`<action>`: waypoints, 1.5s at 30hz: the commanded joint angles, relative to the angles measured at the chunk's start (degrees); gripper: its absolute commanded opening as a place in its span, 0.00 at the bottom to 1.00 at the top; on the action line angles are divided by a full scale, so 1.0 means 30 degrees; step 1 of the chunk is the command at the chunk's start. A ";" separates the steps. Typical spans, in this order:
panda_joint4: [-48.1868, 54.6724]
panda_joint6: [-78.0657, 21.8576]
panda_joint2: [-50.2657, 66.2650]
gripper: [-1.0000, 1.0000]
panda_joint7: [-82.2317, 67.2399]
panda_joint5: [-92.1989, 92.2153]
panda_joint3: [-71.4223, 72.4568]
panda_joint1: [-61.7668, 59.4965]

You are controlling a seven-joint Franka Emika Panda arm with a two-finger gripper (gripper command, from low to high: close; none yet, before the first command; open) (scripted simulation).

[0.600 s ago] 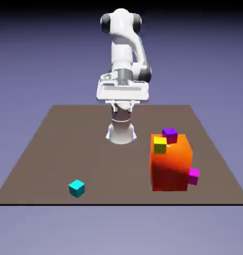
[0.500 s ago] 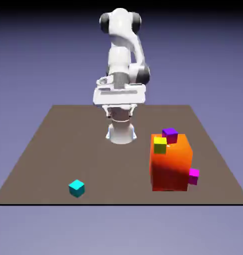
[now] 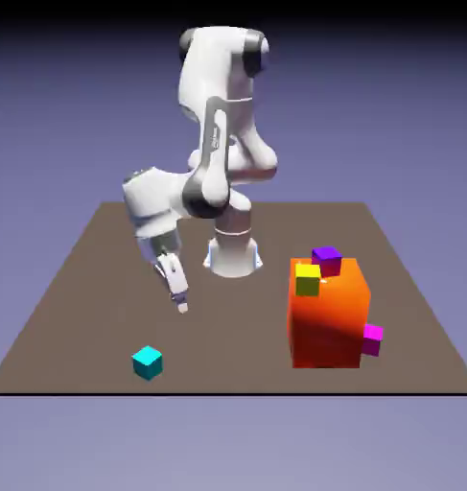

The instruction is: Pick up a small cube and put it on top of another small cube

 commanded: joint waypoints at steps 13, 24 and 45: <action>0.4006 -0.5473 0.8069 0.50 0.4765 0.9460 -0.4767 0.1275; 0.3638 -0.5415 0.7285 0.00 0.5118 0.8354 -0.5035 0.1513; 0.9678 -1.3186 0.0931 0.00 -0.1349 -0.8994 0.9094 -0.2692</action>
